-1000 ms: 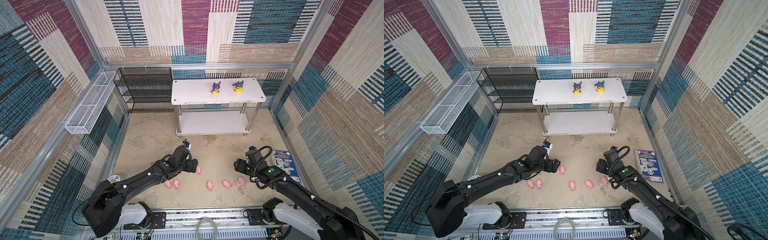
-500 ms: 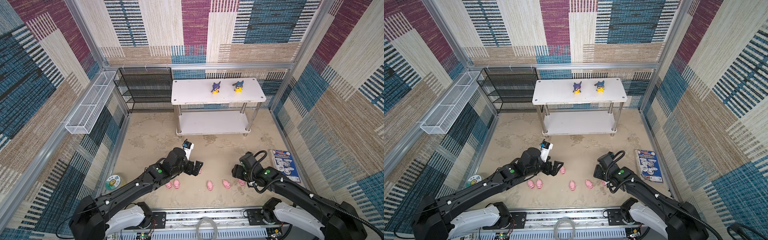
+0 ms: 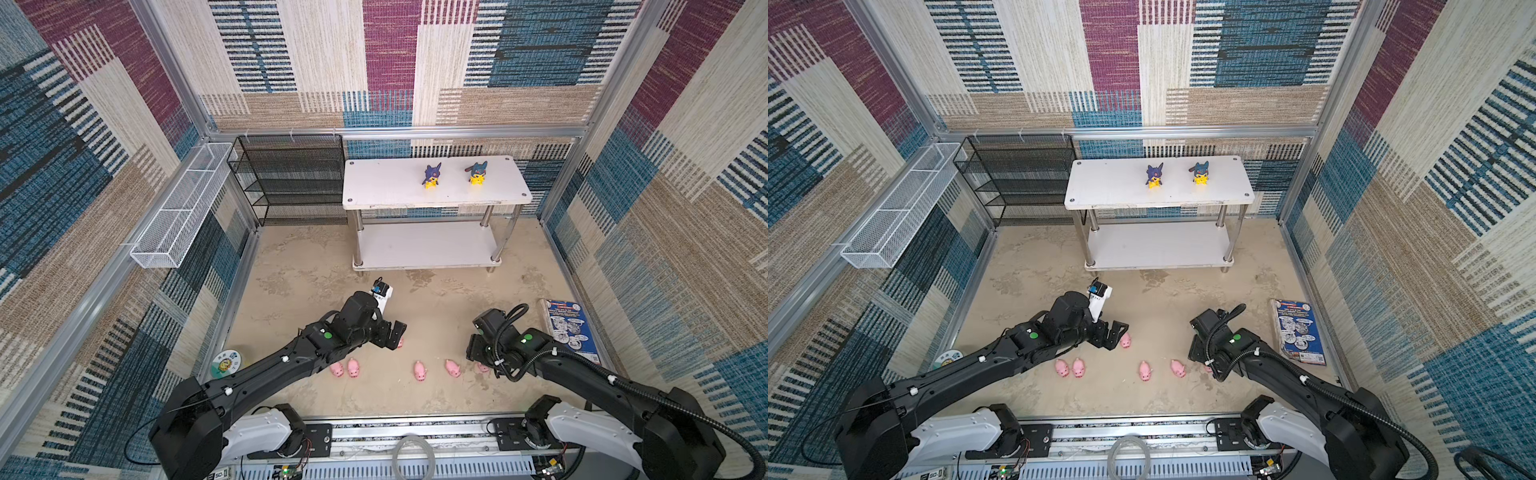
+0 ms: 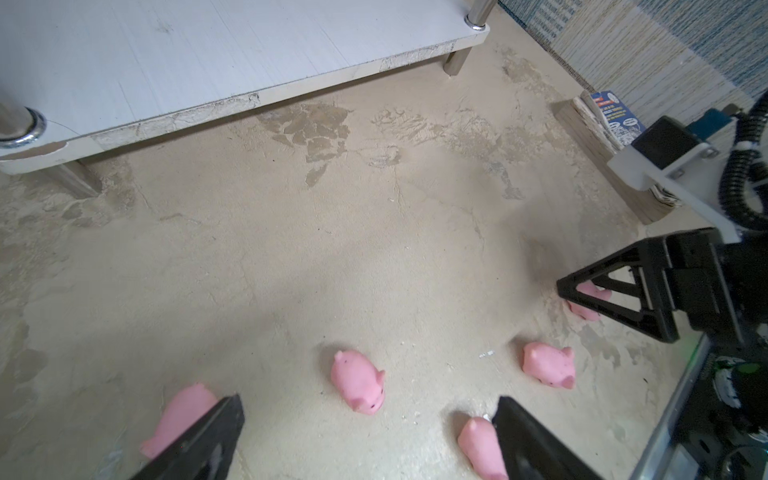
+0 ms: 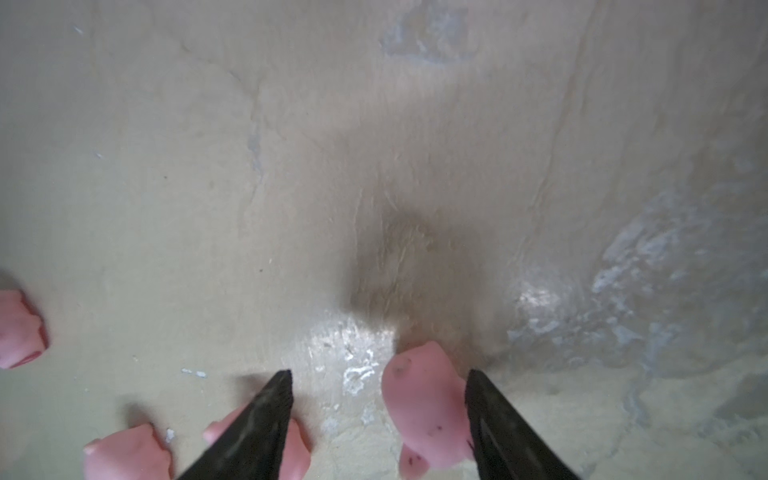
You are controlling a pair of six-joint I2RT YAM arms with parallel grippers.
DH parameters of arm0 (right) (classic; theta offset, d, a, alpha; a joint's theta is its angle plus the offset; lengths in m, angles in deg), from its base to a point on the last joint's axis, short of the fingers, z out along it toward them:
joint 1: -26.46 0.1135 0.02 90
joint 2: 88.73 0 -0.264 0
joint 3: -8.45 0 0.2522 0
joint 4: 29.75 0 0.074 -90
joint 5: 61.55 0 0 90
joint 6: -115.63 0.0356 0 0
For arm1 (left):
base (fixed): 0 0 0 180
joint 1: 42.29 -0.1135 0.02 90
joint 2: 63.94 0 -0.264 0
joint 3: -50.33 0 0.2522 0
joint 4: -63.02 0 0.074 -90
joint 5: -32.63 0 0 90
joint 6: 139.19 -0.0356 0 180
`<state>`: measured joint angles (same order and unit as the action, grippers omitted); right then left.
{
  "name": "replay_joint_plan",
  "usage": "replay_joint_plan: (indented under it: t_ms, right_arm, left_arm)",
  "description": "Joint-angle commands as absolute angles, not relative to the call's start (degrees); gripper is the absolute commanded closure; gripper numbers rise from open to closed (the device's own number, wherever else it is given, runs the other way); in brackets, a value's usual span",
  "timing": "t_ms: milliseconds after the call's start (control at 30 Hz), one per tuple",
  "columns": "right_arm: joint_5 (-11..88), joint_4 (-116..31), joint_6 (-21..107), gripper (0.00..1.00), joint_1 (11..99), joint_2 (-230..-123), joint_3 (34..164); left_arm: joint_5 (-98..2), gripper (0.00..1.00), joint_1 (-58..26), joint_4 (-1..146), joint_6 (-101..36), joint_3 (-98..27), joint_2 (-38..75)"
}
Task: Place and organize the plastic toys onto the shelf
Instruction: 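Close the right gripper on a pink pig and lift it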
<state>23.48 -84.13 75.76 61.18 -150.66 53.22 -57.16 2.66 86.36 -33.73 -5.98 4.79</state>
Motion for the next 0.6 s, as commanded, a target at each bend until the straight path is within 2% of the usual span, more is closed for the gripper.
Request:
replay_joint_plan:
  t_ms: [0, 267, 500, 567]
  right_arm:
    - [23.8, -86.2, 77.2, 0.32, 61.5, -152.3, 53.8]
    - [24.2, -85.4, 76.8, 0.35, 61.8, -156.5, 54.9]
    - [23.4, -83.7, 75.5, 0.58, 62.0, -159.6, 55.5]
    - [23.1, -82.5, 74.5, 0.61, 62.0, -160.6, 56.3]
  left_arm:
    - [-56.5, 0.0, 2.5, 84.5, -35.6, -6.5, 5.8]
    - [-56.9, 0.0, 2.5, 84.2, -36.8, -6.8, 7.7]
    - [-57.6, 0.0, 2.4, 84.5, -36.9, -6.3, 6.9]
    - [-57.9, 0.0, 2.5, 85.0, -36.9, -6.2, 6.7]
